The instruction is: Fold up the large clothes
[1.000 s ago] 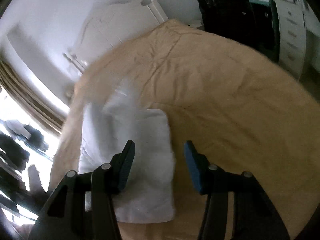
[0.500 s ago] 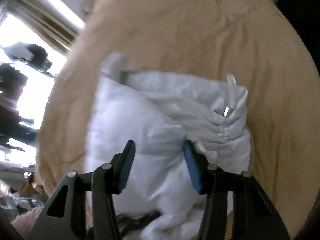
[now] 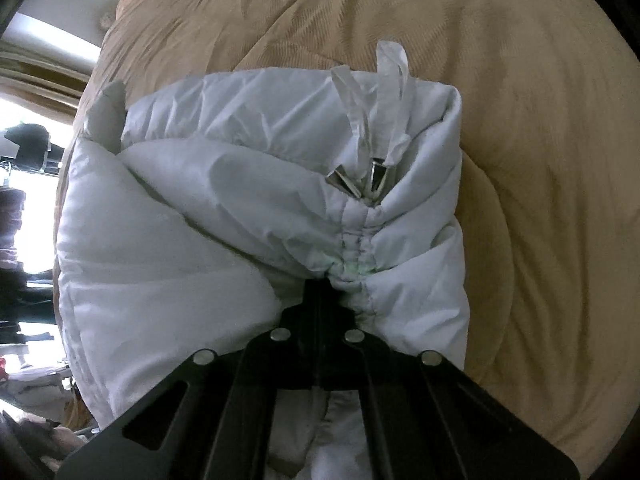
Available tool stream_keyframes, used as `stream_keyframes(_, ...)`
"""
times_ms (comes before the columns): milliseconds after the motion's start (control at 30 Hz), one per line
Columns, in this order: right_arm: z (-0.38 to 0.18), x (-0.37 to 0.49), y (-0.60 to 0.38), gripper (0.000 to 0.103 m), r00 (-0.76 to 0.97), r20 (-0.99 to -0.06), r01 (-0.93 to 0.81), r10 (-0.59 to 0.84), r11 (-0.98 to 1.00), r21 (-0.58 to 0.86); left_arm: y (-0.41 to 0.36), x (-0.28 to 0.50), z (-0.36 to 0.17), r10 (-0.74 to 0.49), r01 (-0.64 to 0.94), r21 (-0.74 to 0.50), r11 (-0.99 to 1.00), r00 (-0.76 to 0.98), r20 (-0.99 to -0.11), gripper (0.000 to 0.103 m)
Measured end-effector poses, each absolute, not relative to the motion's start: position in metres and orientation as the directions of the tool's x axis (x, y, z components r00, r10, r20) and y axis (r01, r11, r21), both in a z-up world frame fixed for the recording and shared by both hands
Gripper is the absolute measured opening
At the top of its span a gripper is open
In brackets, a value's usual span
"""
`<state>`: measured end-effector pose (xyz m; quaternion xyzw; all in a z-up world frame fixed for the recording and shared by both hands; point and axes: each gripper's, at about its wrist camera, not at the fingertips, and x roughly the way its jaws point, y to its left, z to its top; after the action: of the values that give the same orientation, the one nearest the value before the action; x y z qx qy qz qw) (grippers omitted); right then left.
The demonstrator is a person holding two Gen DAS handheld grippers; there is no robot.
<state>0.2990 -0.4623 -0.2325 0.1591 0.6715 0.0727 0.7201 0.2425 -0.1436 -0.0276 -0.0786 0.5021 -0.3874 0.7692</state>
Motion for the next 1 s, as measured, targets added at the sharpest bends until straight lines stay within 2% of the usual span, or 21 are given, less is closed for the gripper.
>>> stream_keyframes(67,-0.232,0.297,-0.463,0.000,0.097,-0.941,0.121,0.325,0.934,0.335,-0.137,0.265,-0.019,-0.600,0.517,-0.385,0.765,0.352,-0.718,0.074)
stream_keyframes(133,-0.238,0.299,-0.462,0.000,0.106,-0.938,0.132,0.329,0.931,0.341,-0.144,0.291,-0.034,-0.488,0.505,-0.235,0.830,0.455,-0.745,0.074)
stream_keyframes(167,-0.239,0.299,-0.462,0.000,0.112,-0.938,0.134,0.328,0.930,0.341,-0.152,0.306,-0.051,-0.427,0.491,-0.169,0.855,0.478,-0.768,0.072)
stream_keyframes(200,-0.240,0.299,-0.462,0.000,0.118,-0.938,0.137,0.326,0.930,0.341,-0.163,0.321,-0.073,-0.389,0.493,-0.134,0.860,0.461,-0.798,0.066)
stream_keyframes(267,-0.226,0.288,-0.461,0.000,0.154,-0.940,0.138,0.304,0.935,0.326,-0.175,0.332,-0.109,-0.379,0.481,-0.167,0.861,0.387,-0.840,0.057)
stream_keyframes(300,-0.208,0.276,-0.468,0.001,0.198,-0.939,0.124,0.281,0.943,0.308,-0.183,0.330,-0.121,-0.381,0.499,-0.158,0.852,0.384,-0.841,0.057)
stream_keyframes(333,-0.191,0.265,-0.466,0.003,0.268,-0.932,0.107,0.243,0.954,0.279,-0.193,0.325,-0.127,-0.349,0.522,-0.094,0.848,0.416,-0.840,0.057)
stream_keyframes(400,-0.141,0.226,-0.452,0.007,0.452,-0.871,0.039,0.193,0.971,0.236,-0.216,0.311,-0.130,-0.312,0.552,-0.015,0.833,0.448,-0.838,0.056)
stream_keyframes(500,-0.089,0.155,-0.425,0.007,0.638,-0.729,-0.060,0.247,0.960,0.273,-0.228,0.305,-0.129,-0.325,0.589,-0.011,0.808,0.430,-0.842,0.056)
stream_keyframes(567,-0.084,0.112,-0.412,0.008,0.692,-0.671,-0.071,0.265,0.951,0.302,-0.230,0.307,-0.129,-0.329,0.598,-0.015,0.801,0.419,-0.846,0.056)
stream_keyframes(633,-0.106,0.092,-0.406,0.008,0.673,-0.676,-0.061,0.301,0.933,0.354,-0.234,0.307,-0.133,-0.329,0.606,-0.012,0.795,0.415,-0.849,0.056)
stream_keyframes(667,-0.137,0.089,-0.402,0.008,0.610,-0.716,-0.037,0.341,0.914,0.404,-0.233,0.309,-0.133,-0.328,0.611,-0.010,0.791,0.410,-0.851,0.056)
stream_keyframes(733,-0.185,0.086,-0.399,0.006,0.545,-0.784,0.040,0.297,0.925,0.379,-0.239,0.310,-0.136,-0.329,0.636,-0.007,0.772,0.390,-0.860,0.056)
stream_keyframes(767,-0.201,0.081,-0.399,0.004,0.555,-0.782,0.054,0.283,0.926,0.373,-0.241,0.310,-0.132,-0.339,0.658,-0.014,0.753,0.369,-0.865,0.057)
stream_keyframes(867,-0.221,0.072,-0.419,0.002,0.591,-0.736,0.133,0.332,0.859,0.494,-0.237,0.310,-0.107,-0.367,0.669,-0.020,0.743,0.382,-0.848,0.057)
stream_keyframes(967,-0.230,0.064,-0.425,0.000,0.632,-0.699,0.180,0.334,0.814,0.552,-0.245,0.302,-0.085,-0.464,0.736,-0.106,0.669,0.302,-0.833,0.060)
stream_keyframes(1000,-0.231,0.063,-0.422,0.000,0.637,-0.701,0.183,0.320,0.820,0.542,-0.256,0.298,-0.084,-0.468,0.768,-0.096,0.633,0.280,-0.838,0.064)
